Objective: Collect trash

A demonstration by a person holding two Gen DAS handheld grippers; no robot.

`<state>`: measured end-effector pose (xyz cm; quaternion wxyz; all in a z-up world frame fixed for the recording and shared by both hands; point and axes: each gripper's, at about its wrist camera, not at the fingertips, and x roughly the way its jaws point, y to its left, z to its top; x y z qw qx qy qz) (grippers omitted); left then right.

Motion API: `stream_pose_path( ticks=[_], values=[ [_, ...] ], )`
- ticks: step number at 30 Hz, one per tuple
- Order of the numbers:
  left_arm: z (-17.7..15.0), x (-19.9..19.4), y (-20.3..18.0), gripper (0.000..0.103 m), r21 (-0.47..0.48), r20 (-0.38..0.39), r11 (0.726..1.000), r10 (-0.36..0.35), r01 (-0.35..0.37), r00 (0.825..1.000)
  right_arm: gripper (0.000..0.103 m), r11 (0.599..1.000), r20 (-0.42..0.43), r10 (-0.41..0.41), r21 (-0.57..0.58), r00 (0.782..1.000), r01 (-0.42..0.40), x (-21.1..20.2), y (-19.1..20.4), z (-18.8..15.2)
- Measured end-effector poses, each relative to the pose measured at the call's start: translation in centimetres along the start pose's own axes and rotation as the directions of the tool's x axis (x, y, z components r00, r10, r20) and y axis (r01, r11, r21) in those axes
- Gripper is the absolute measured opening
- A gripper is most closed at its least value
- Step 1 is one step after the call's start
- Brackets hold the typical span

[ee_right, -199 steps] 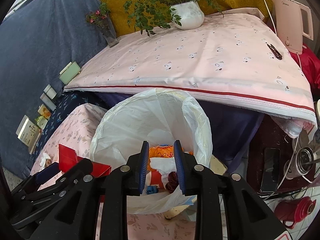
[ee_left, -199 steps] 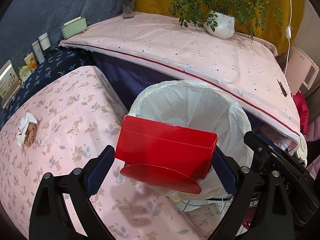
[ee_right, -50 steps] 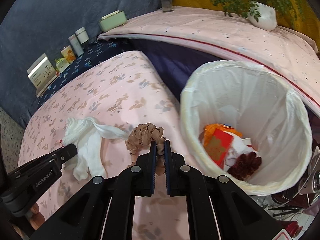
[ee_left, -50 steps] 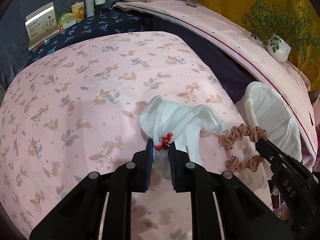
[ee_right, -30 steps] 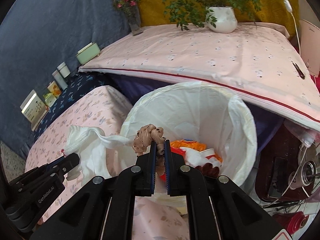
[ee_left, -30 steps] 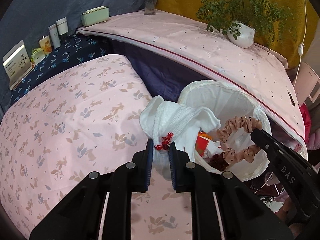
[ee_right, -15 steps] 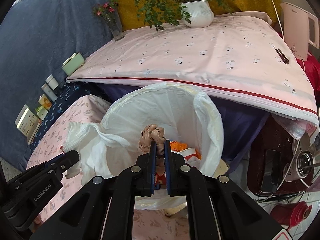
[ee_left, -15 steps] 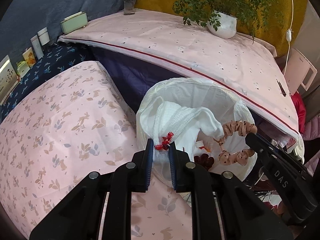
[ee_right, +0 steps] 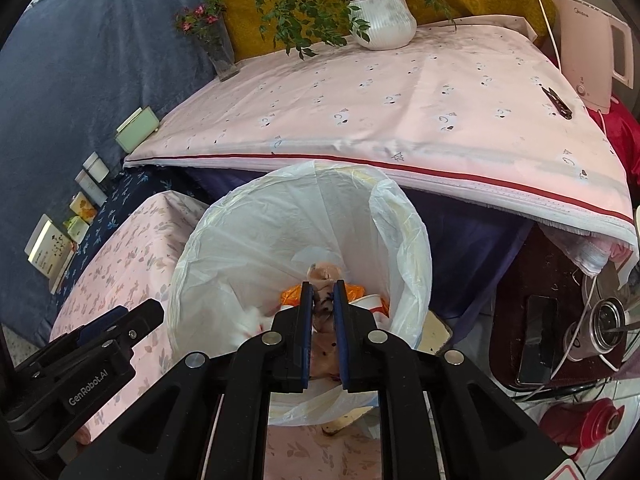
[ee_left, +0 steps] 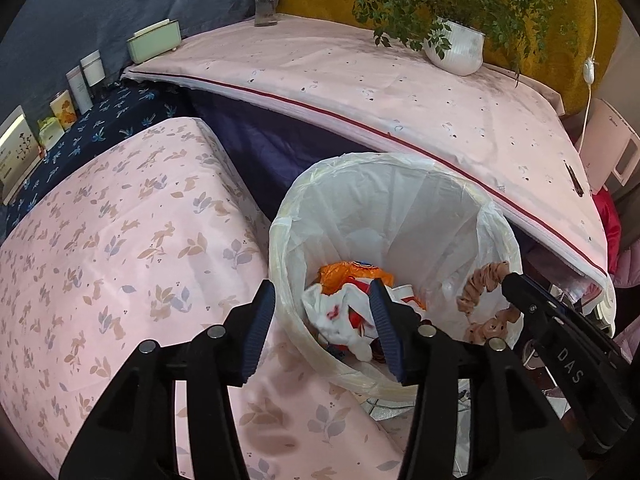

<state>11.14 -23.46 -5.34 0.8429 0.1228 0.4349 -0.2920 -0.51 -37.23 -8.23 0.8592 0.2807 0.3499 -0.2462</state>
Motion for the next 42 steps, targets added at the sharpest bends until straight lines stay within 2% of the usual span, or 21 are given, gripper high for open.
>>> stream_pose_path(
  ticks=[4,15,18,22,25,38,42],
  values=[
    [-0.1,0.0,0.4,0.052,-0.008,0.004,1.000,0.010,-0.010,1.000,0.014,1.000,0.000,0.004,-0.014,1.000,-0.004,0.2,0.7,-0.1],
    [-1.0,0.2,1.7,0.052,-0.030,-0.007,0.999,0.023,-0.023,1.000,0.014,0.999,-0.018,0.013,-0.051,1.000,-0.014,0.5,2.3,-0.6],
    [-1.2,0.1,1.9,0.052,-0.035,-0.007,0.999,0.026,-0.026,1.000,0.019,0.998,-0.022,0.010,-0.057,1.000,-0.011,0.4,2.6,-0.8],
    [-1.5,-0.2,2.2,0.052,-0.037,-0.004,0.999,0.034,-0.034,0.999,0.020,0.998,-0.025,0.008,-0.069,1.000,-0.009,0.3,3.0,-1.0],
    [-1.8,-0.5,2.5,0.058,-0.044,-0.001,0.998,0.042,-0.042,0.999,0.024,0.997,-0.025,0.004,-0.077,1.000,-0.006,0.1,3.3,-1.3],
    [-3.5,-1.4,3.8,0.061,-0.060,-0.005,0.996,0.066,-0.066,0.998,0.034,0.991,-0.022,-0.018,-0.134,1.000,0.015,-0.9,4.7,-2.6],
    [-4.0,-1.7,4.4,0.066,-0.072,-0.001,0.994,0.076,-0.076,0.997,0.040,0.988,-0.016,-0.034,-0.154,0.999,0.031,-1.1,5.1,-3.2]
  ],
)
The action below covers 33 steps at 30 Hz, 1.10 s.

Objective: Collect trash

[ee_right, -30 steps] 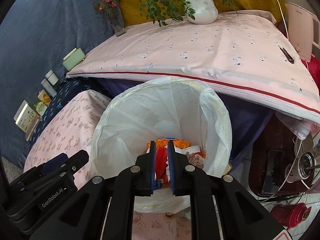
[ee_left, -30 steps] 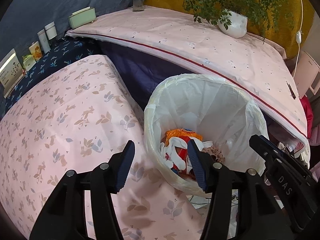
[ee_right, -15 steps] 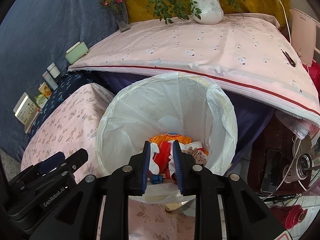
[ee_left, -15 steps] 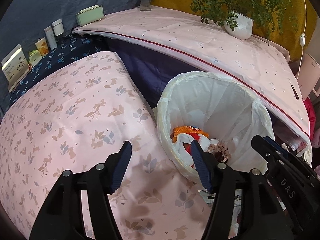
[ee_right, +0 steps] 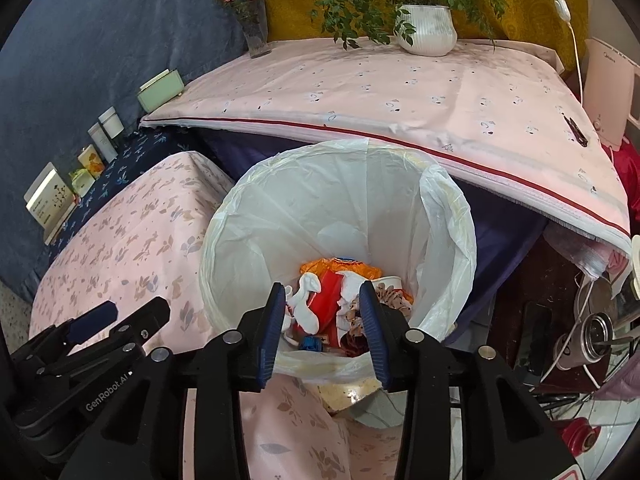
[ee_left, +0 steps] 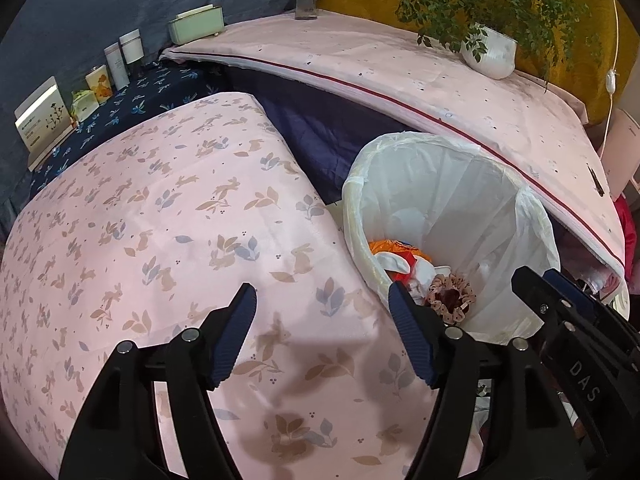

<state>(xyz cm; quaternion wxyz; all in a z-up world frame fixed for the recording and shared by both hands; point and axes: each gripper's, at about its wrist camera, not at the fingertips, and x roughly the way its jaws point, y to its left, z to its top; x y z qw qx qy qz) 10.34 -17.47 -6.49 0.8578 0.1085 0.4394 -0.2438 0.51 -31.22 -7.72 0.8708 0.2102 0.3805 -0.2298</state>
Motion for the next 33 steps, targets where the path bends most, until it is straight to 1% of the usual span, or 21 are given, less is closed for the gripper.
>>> stream_pose_path(
  ticks=[4,6,8,12,16,20,23,25,29,33],
  values=[
    [-0.5,-0.1,0.5,0.066,-0.009,-0.004,1.000,0.008,-0.008,1.000,0.045,1.000,-0.003,-0.010,-0.014,1.000,0.010,-0.1,0.3,-0.5],
    [-0.8,-0.1,0.7,0.067,-0.012,-0.009,1.000,0.014,-0.014,1.000,0.050,1.000,-0.004,-0.017,-0.020,1.000,0.017,-0.2,0.4,-0.7],
    [-1.1,0.0,0.9,0.072,-0.016,-0.012,1.000,0.024,-0.024,1.000,0.053,0.999,-0.004,-0.022,-0.025,1.000,0.022,-0.3,0.4,-0.9],
    [-1.5,-0.1,1.2,0.073,-0.021,-0.014,0.999,0.029,-0.030,0.999,0.059,0.998,0.002,-0.039,-0.042,0.999,0.039,-0.5,0.5,-1.1],
    [-2.1,-0.2,1.5,0.081,-0.029,-0.011,0.998,0.048,-0.048,0.999,0.064,0.995,0.009,-0.062,-0.071,0.998,0.063,-0.7,0.7,-1.5],
    [-2.7,0.1,1.6,0.082,-0.024,-0.019,0.998,0.064,-0.064,0.998,0.070,0.993,0.017,-0.075,-0.094,0.997,0.077,-0.8,0.7,-1.8],
    [-3.2,0.2,1.7,0.086,-0.022,-0.023,0.997,0.072,-0.072,0.997,0.076,0.991,0.020,-0.079,-0.108,0.997,0.081,-0.9,0.6,-2.0],
    [-3.5,0.1,1.8,0.086,-0.022,-0.019,0.997,0.076,-0.077,0.997,0.083,0.988,0.022,-0.089,-0.124,0.996,0.091,-0.9,0.8,-2.1],
    [-3.8,0.0,1.8,0.087,-0.013,-0.014,0.996,0.086,-0.087,0.996,0.084,0.981,0.028,-0.105,-0.161,0.994,0.108,-1.2,1.0,-2.4],
    [-4.1,0.0,1.8,0.089,-0.010,-0.012,0.996,0.093,-0.093,0.996,0.084,0.983,0.014,-0.099,-0.151,0.995,0.100,-1.2,0.4,-2.7]
  ],
)
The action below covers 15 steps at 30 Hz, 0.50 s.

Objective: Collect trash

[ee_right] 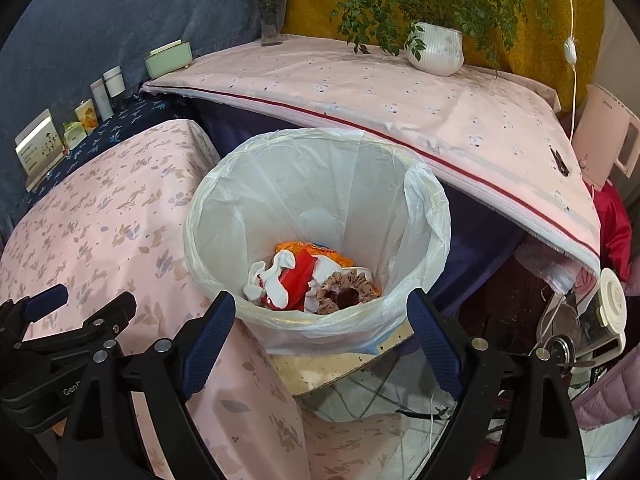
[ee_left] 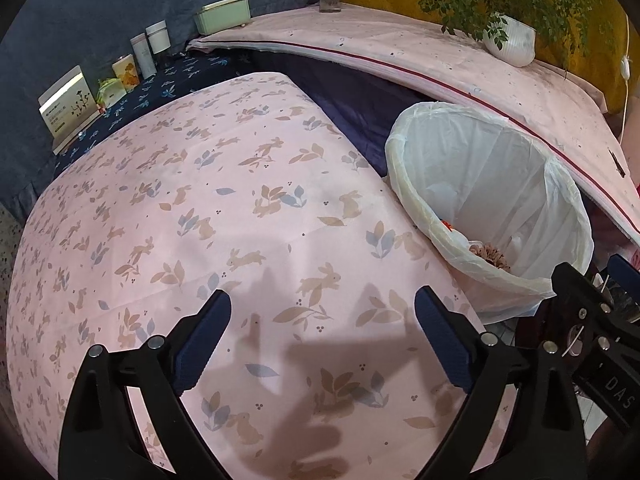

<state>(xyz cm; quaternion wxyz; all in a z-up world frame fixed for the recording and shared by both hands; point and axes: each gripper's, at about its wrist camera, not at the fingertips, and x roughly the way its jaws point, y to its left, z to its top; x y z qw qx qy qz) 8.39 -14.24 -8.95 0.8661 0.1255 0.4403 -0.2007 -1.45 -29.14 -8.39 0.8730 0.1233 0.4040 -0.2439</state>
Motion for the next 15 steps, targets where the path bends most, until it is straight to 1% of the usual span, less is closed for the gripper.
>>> stream_pose_path(
  ticks=[3,5,6,15],
  values=[
    [-0.3,0.1,0.0,0.090,0.005,-0.006,1.000,0.006,-0.006,1.000,0.085,1.000,-0.021,-0.003,0.015,1.000,0.003,0.4,-0.3,-0.2],
    [-0.5,0.2,0.1,0.091,0.009,-0.008,1.000,0.013,-0.013,1.000,0.087,1.000,-0.033,0.002,0.016,0.999,-0.001,0.5,-0.3,-0.4],
    [-0.6,0.3,0.1,0.091,0.009,-0.010,1.000,0.016,-0.015,1.000,0.091,1.000,-0.041,0.005,0.013,0.999,-0.004,0.6,-0.3,-0.5],
    [-1.1,0.5,0.1,0.093,0.008,-0.023,1.000,0.027,-0.027,0.999,0.091,1.000,-0.038,0.003,-0.003,0.999,-0.003,0.7,-0.3,-1.2]
  ],
)
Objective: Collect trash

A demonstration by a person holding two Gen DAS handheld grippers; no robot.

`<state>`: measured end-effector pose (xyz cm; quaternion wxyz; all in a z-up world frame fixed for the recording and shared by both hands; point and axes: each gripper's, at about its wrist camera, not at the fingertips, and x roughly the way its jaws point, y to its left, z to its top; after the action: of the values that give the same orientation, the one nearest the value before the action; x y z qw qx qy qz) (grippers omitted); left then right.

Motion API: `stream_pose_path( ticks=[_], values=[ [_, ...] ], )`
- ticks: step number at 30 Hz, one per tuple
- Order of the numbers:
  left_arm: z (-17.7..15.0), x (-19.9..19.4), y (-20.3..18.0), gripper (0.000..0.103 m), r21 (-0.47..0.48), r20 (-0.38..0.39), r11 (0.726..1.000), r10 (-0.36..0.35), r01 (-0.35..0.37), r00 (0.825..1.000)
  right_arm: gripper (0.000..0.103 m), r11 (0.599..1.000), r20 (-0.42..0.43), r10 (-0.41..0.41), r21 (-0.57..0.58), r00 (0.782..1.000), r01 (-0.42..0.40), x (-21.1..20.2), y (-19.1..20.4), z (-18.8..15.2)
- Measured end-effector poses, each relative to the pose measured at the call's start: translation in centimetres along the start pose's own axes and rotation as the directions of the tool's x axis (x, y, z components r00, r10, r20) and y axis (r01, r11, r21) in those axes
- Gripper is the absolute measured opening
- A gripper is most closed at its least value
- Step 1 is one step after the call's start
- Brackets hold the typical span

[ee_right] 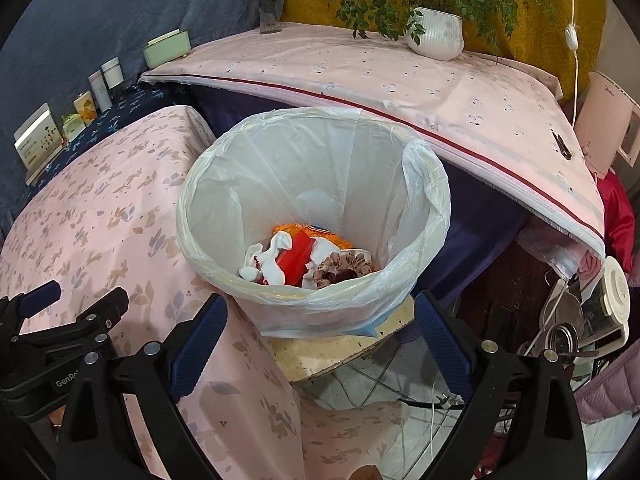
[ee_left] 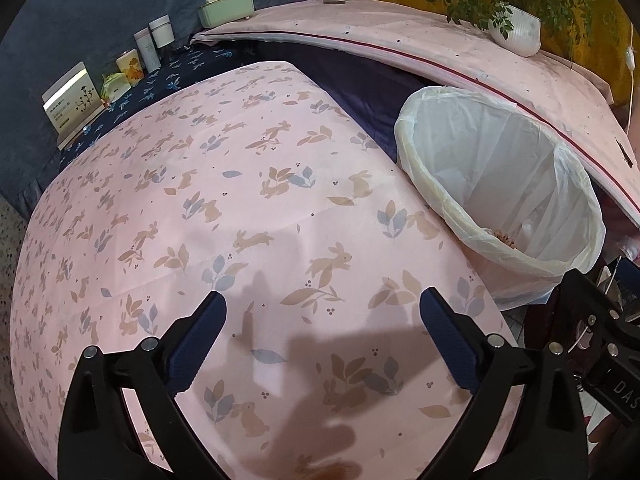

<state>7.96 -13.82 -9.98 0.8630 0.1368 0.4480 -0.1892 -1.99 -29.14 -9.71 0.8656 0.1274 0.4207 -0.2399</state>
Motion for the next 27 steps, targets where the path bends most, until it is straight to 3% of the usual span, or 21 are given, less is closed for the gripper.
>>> stream_pose_path(
  ticks=[3,4,27],
  values=[
    [-0.07,0.10,-0.10,0.093,0.007,-0.004,1.000,-0.005,0.005,1.000,0.091,1.000,0.004,-0.011,-0.011,1.000,0.011,0.10,0.05,-0.19],
    [-0.11,0.09,-0.15,0.093,0.008,-0.003,1.000,-0.005,0.005,1.000,0.098,1.000,0.005,-0.015,-0.014,1.000,0.015,0.11,0.11,-0.21],
    [-0.51,0.09,-0.90,0.093,0.025,0.004,1.000,0.017,-0.017,1.000,0.096,0.999,-0.004,-0.030,-0.021,1.000,0.030,0.31,-0.25,-0.51]
  ],
)
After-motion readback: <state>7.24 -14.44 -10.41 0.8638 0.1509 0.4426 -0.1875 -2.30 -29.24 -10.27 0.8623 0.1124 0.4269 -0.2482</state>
